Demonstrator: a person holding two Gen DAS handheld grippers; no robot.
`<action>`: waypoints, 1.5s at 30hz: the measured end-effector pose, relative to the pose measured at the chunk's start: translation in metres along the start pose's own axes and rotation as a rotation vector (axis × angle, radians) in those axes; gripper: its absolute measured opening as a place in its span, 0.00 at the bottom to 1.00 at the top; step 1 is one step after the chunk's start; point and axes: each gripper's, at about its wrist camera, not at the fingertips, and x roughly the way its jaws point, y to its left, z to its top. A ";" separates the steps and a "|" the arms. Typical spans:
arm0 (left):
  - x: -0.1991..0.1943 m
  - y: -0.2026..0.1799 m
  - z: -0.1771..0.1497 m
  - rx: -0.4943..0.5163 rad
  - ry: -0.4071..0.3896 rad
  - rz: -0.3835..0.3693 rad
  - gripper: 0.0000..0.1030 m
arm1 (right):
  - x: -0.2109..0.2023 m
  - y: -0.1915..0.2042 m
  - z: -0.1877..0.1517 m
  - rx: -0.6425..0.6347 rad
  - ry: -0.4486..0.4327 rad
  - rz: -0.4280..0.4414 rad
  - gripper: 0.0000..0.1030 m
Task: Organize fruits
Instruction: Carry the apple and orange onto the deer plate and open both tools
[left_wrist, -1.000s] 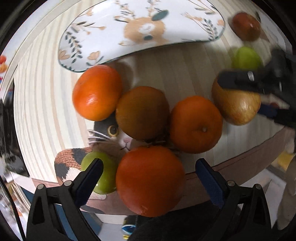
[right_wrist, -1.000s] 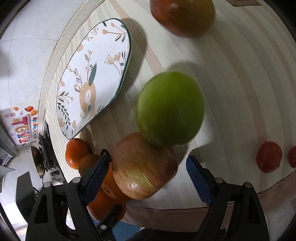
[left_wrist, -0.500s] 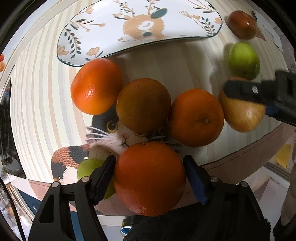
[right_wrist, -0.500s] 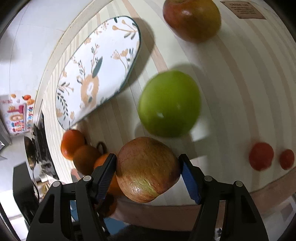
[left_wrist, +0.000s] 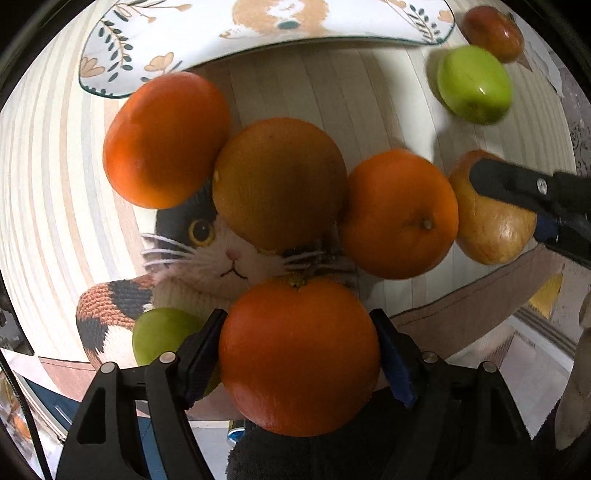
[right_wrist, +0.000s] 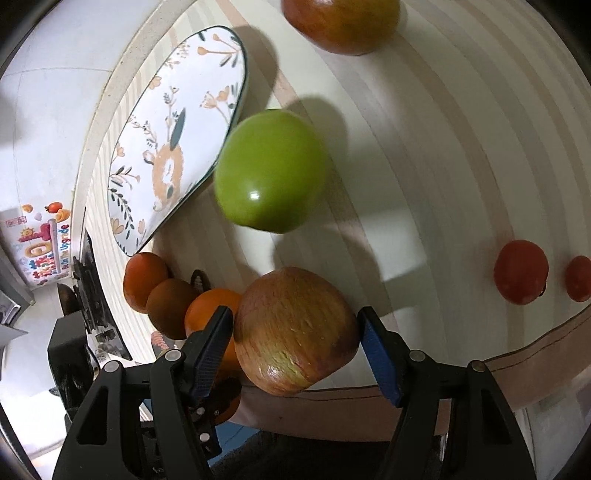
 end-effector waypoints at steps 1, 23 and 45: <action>0.002 0.001 0.001 0.001 0.002 -0.003 0.73 | 0.001 0.000 0.000 0.005 0.001 -0.001 0.70; -0.094 0.054 -0.043 -0.065 -0.210 -0.091 0.71 | -0.029 0.020 -0.018 -0.020 -0.041 0.082 0.68; -0.121 0.132 0.147 -0.327 -0.285 -0.153 0.71 | -0.027 0.157 0.141 -0.409 -0.167 -0.236 0.68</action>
